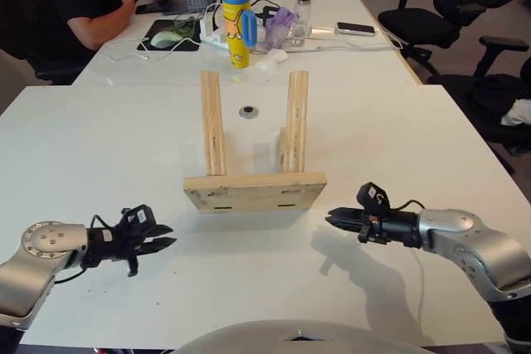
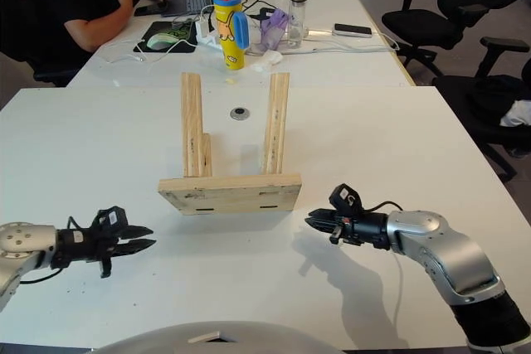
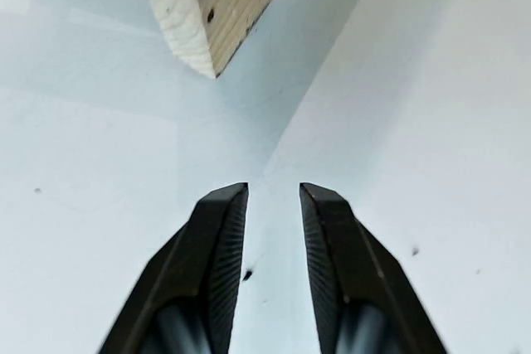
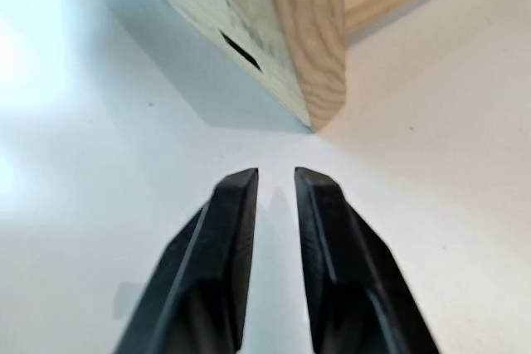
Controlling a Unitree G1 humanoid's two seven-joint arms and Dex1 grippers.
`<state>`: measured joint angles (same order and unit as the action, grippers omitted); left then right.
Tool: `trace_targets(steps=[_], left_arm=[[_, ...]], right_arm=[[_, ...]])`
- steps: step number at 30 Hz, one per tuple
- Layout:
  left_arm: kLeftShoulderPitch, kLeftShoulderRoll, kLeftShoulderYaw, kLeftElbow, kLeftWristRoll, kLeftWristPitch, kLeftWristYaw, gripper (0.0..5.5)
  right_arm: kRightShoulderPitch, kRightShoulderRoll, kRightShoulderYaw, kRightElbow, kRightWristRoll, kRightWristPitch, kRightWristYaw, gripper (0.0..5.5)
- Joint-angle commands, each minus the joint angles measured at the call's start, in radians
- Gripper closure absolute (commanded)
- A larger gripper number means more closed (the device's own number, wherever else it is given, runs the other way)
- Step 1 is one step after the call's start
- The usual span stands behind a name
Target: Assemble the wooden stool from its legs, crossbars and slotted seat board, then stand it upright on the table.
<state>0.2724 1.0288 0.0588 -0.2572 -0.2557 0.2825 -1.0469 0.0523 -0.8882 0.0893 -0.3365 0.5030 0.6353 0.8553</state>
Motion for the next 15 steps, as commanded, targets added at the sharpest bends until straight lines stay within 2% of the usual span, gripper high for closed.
trace_targets(steps=[1,4,10,11,15], left_arm=[[-0.074,-0.016,0.032,0.009,-0.037,-0.058,-0.037,3.65],[-0.108,-0.013,0.038,0.005,-0.084,-0.033,-0.074,3.11],[-0.248,-0.027,-0.005,0.122,-0.046,-0.088,-0.109,2.27],[-0.273,-0.035,-0.019,0.137,-0.039,-0.095,-0.115,2.24],[-0.356,-0.06,-0.098,0.168,-0.007,-0.144,-0.167,2.24]], right_arm=[[-0.033,-0.015,-0.01,0.07,-0.035,-0.103,0.102,3.97],[-0.072,-0.004,-0.002,0.084,-0.034,-0.123,0.144,3.42],[-0.197,0.048,0.051,0.168,-0.084,-0.178,0.196,2.54],[-0.216,0.056,0.06,0.185,-0.095,-0.191,0.207,2.38],[-0.291,0.093,0.092,0.238,-0.131,-0.233,0.244,2.38]])
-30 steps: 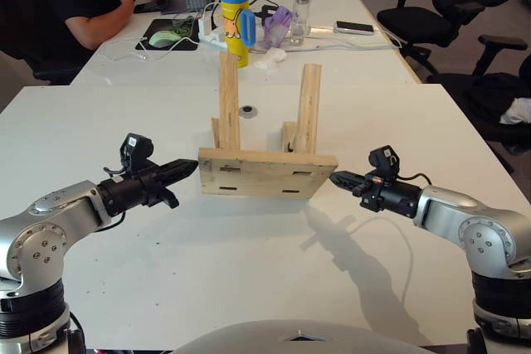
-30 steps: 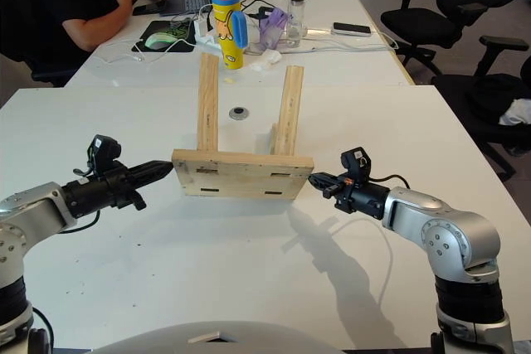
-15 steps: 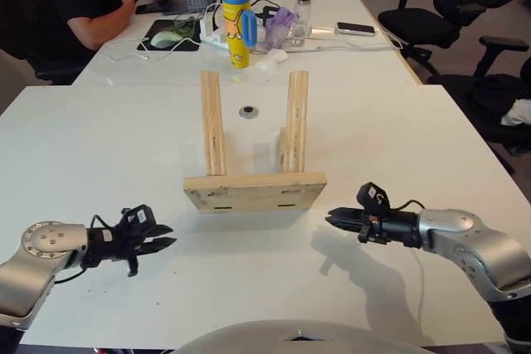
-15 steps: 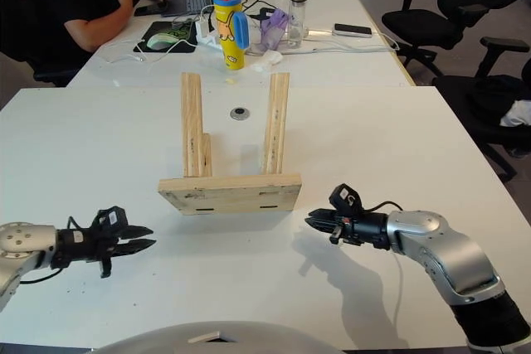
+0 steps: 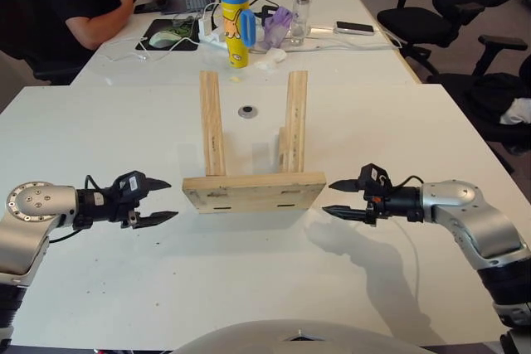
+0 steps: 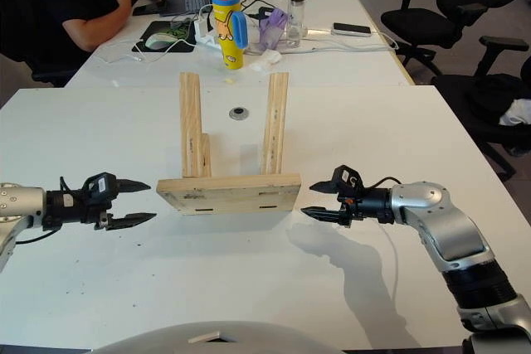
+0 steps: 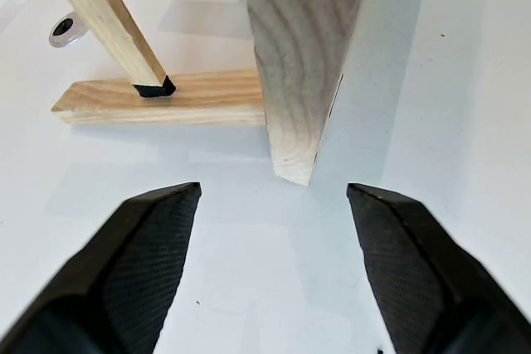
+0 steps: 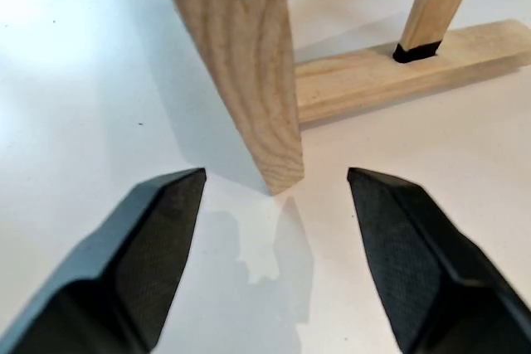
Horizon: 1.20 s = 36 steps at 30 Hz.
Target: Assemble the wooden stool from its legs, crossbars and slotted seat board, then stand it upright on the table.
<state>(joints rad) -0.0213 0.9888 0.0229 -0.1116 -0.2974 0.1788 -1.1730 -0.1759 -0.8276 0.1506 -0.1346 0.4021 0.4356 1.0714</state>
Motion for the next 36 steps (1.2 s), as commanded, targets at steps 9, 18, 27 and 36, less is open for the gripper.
trace_targets(steps=[9,18,27,36], left_arm=[[-0.17,-0.08,-0.15,0.086,0.103,-0.12,-0.067,2.24],[-0.185,-0.079,-0.156,0.071,0.067,-0.096,-0.122,3.18],[-0.151,0.006,-0.045,-0.16,-0.224,0.214,-0.245,4.16],[-0.568,0.244,0.154,-0.14,-0.94,0.912,-0.381,4.19]], right_arm=[[-0.133,0.096,0.068,0.085,-0.07,-0.076,0.067,2.38],[-0.135,0.115,0.059,0.075,-0.057,-0.067,0.103,3.62],[-0.148,0.038,-0.01,-0.159,0.203,0.278,0.224,3.9],[-0.891,-0.216,-0.178,0.147,1.086,1.107,0.427,3.93]])
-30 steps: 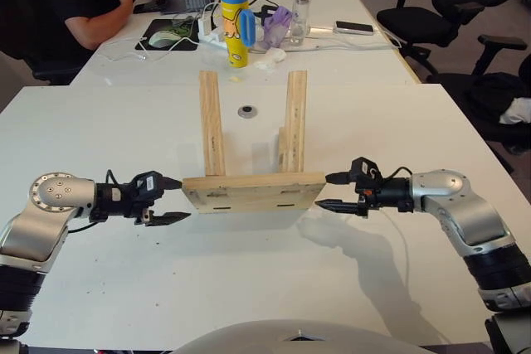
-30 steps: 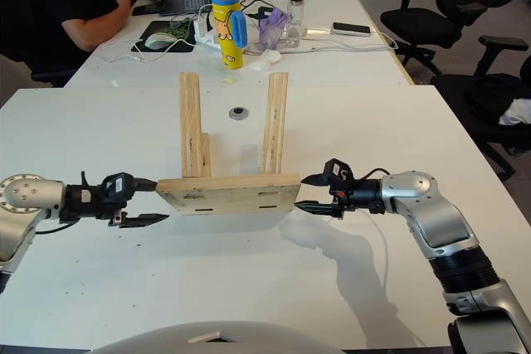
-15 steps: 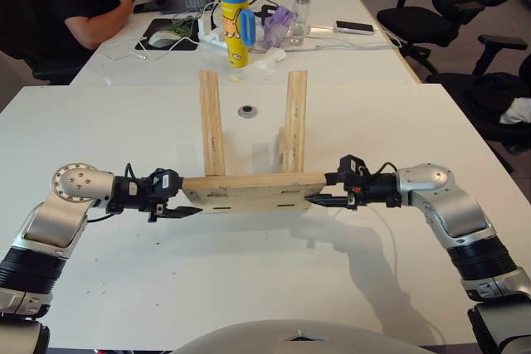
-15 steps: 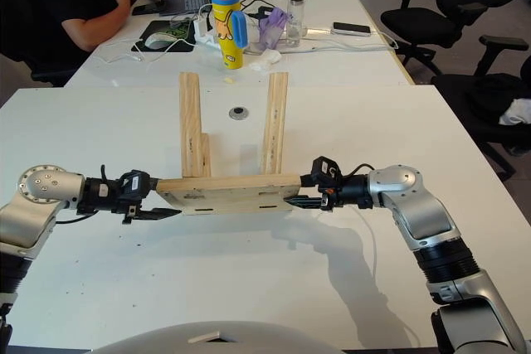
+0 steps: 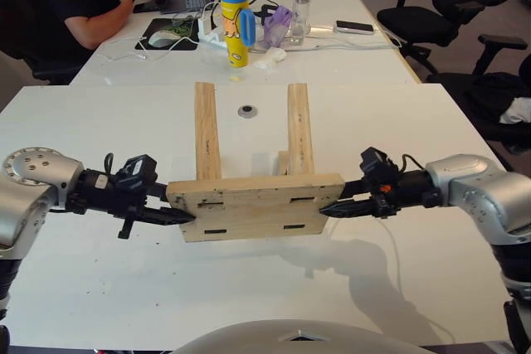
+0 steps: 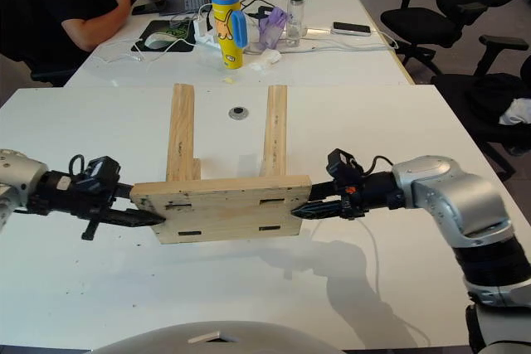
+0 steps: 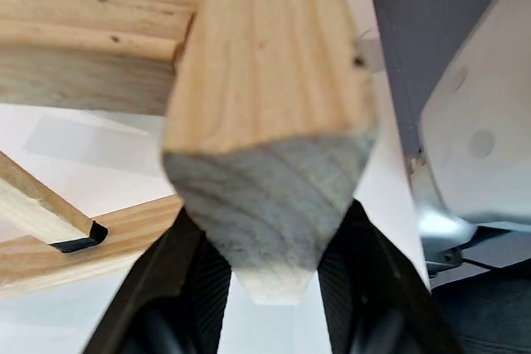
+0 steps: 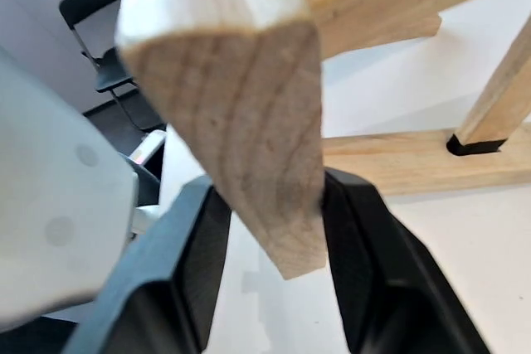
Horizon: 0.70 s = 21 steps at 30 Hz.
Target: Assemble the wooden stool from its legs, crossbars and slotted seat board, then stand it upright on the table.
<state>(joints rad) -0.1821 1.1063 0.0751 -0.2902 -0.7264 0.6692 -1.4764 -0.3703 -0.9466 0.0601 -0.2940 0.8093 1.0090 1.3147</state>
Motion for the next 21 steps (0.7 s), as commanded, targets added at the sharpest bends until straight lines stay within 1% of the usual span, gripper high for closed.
trace_targets(steps=[1,3,5,6,8,9,10,12,13,14,16,17,18,20,21], left_arm=[[-0.5,0.128,0.078,0.107,-0.514,0.488,-0.097,4.19],[-0.674,0.087,0.02,0.281,-0.456,0.609,-0.12,4.19],[-0.777,0.022,-0.059,0.494,-0.341,0.672,-0.133,4.19],[-0.788,-0.01,-0.097,0.589,-0.28,0.668,-0.136,4.19],[-0.744,-0.059,-0.171,0.749,-0.181,0.616,-0.137,4.19],[-0.732,-0.079,-0.188,0.818,-0.149,0.601,-0.137,4.19],[-0.715,-0.084,-0.202,0.852,-0.139,0.585,-0.137,4.19],[-0.739,-0.101,-0.216,0.961,-0.108,0.578,-0.138,4.19],[-0.761,-0.114,-0.235,1.035,-0.07,0.541,-0.138,4.19],[-0.788,-0.127,-0.249,1.107,-0.041,0.508,-0.138,4.19],[-0.848,-0.167,-0.256,1.247,0.019,0.436,-0.13,4.19],[-0.873,-0.194,-0.25,1.318,0.043,0.396,-0.099,4.19],[-0.887,-0.225,-0.237,1.387,0.058,0.359,-0.04,4.19],[-0.889,-0.27,-0.211,1.478,0.071,0.294,0.066,4.19],[-0.885,-0.286,-0.199,1.508,0.078,0.255,0.109,3.78]], right_arm=[[-0.821,-0.066,-0.047,0.436,0.646,0.583,0.206,3.93],[-0.956,0.0,0.041,0.652,0.559,0.605,0.23,3.95],[-0.98,0.069,0.129,0.842,0.463,0.605,0.224,4.01],[-0.97,0.11,0.133,0.922,0.408,0.605,0.192,4.04],[-0.922,0.181,0.136,1.053,0.293,0.605,0.145,4.09],[-0.909,0.201,0.155,1.097,0.271,0.605,0.144,4.11],[-0.899,0.209,0.182,1.101,0.263,0.605,0.163,4.14],[-0.919,0.214,0.272,1.135,0.302,0.605,0.218,4.15],[-0.93,0.231,0.286,1.175,0.295,0.605,0.211,4.15],[-0.936,0.251,0.291,1.208,0.269,0.605,0.196,4.15],[-0.941,0.289,0.255,1.285,0.215,0.605,0.158,4.15],[-0.946,0.31,0.202,1.348,0.175,0.605,0.116,4.15],[-0.954,0.333,0.137,1.43,0.147,0.562,0.044,4.15],[-0.955,0.368,0.071,1.535,0.1,0.47,-0.061,4.15],[-0.942,0.379,0.056,1.553,0.076,0.387,-0.1,4.15]])
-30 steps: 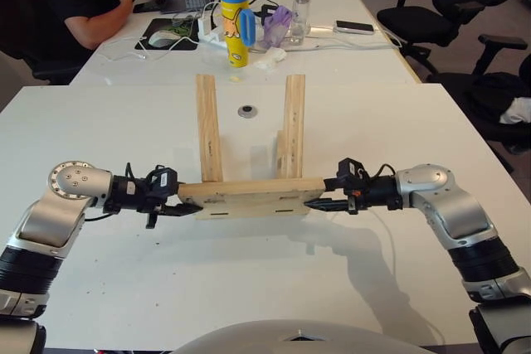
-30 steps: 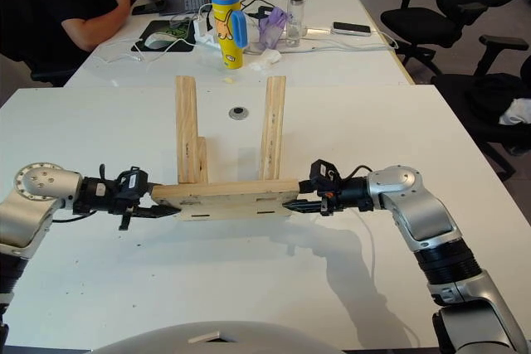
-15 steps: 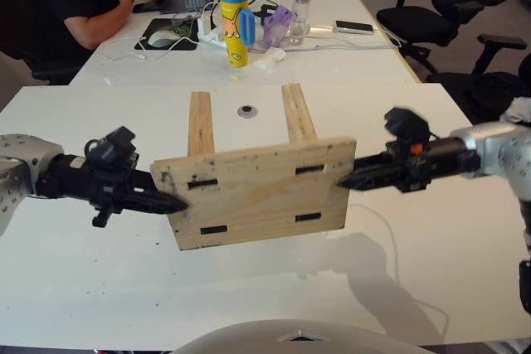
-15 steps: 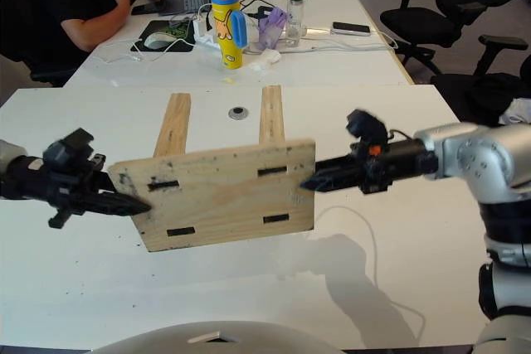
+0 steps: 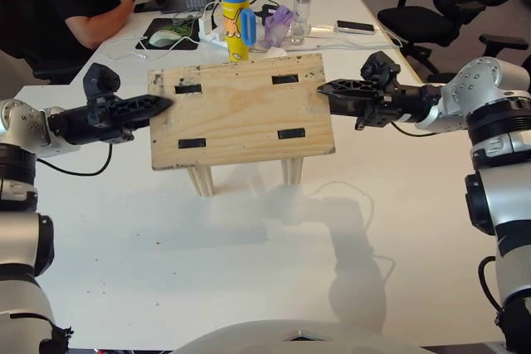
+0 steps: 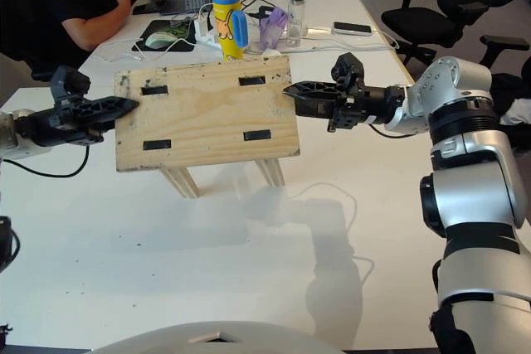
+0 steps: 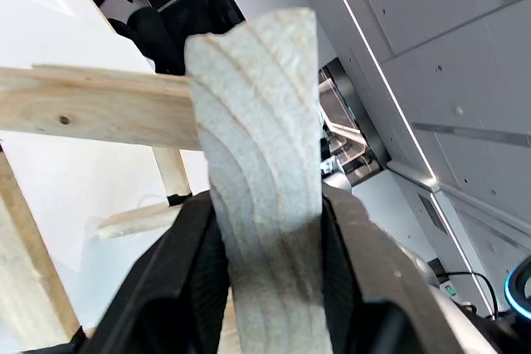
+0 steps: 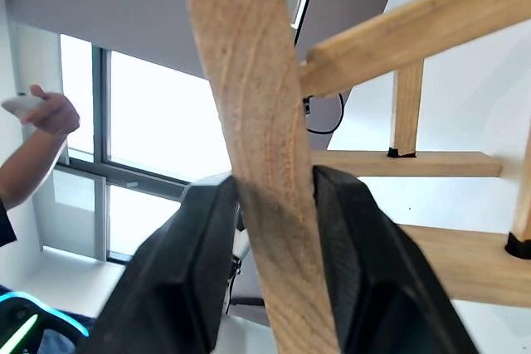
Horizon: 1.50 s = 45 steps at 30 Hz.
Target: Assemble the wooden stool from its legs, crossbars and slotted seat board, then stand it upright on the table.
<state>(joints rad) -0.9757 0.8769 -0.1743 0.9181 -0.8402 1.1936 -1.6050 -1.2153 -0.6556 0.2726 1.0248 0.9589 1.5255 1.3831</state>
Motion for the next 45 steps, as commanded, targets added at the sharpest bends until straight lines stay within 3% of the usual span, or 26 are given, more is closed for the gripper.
trace_targets(steps=[1,3,6,12,15,18,20,22,25,27,29,34,38,41,45], left_arm=[[-0.09,-0.072,0.087,0.333,0.181,-0.314,0.305,3.66],[-0.09,-0.089,0.166,0.383,0.157,-0.388,0.396,3.27],[-0.088,-0.104,0.255,0.418,0.149,-0.441,0.468,2.83],[-0.027,-0.064,0.346,0.42,0.23,-0.446,0.425,1.97],[0.055,-0.02,0.354,0.403,0.288,-0.458,0.339,1.57],[0.214,0.005,0.308,0.311,0.356,-0.524,0.144,1.33],[0.378,0.005,0.274,0.128,0.363,-0.559,0.031,1.32],[0.579,0.009,0.266,-0.175,0.316,-0.518,0.003,1.62],[0.815,0.023,0.241,-0.704,0.267,-0.475,0.045,2.16],[0.767,-0.03,0.177,-0.843,0.315,-0.517,0.112,2.52],[0.689,-0.077,0.091,-0.877,0.419,-0.595,0.164,2.75],[0.471,-0.159,-0.109,-0.65,0.711,-0.876,0.203,3.63],[0.29,-0.246,-0.162,-0.344,0.847,-1.063,0.296,4.27],[0.152,-0.286,-0.163,-0.133,0.912,-1.174,0.382,4.67],[-0.053,-0.374,-0.171,0.16,1.029,-1.306,0.684,5.23]], right_arm=[[-0.074,0.1,-0.193,0.257,-0.084,-0.249,-0.266,4.15],[-0.03,0.116,-0.26,0.281,-0.11,-0.452,-0.415,4.15],[0.006,0.114,-0.323,0.309,-0.13,-0.484,-0.466,3.51],[0.081,0.067,-0.43,0.318,-0.214,-0.535,-0.474,2.65],[0.103,0.024,-0.488,0.304,-0.245,-0.587,-0.427,2.65],[0.177,-0.017,-0.451,0.262,-0.355,-0.704,-0.338,2.65],[0.287,-0.036,-0.321,0.179,-0.492,-0.81,-0.197,2.83],[0.432,-0.049,-0.159,-0.031,-0.568,-0.844,0.009,3.1],[0.71,-0.099,0.017,-0.601,-0.541,-0.845,0.128,3.66],[0.76,-0.066,0.062,-0.823,-0.498,-0.824,0.138,4.03],[0.731,-0.023,0.098,-0.897,-0.487,-0.802,0.15,4.26],[0.589,0.095,0.142,-0.785,-0.568,-0.866,0.155,5.17],[0.506,0.217,0.157,-0.626,-0.646,-0.989,0.08,5.5],[0.398,0.32,0.156,-0.381,-0.797,-1.243,-0.133,5.5],[0.198,0.397,0.188,-0.002,-1.068,-1.614,-0.723,5.5]])
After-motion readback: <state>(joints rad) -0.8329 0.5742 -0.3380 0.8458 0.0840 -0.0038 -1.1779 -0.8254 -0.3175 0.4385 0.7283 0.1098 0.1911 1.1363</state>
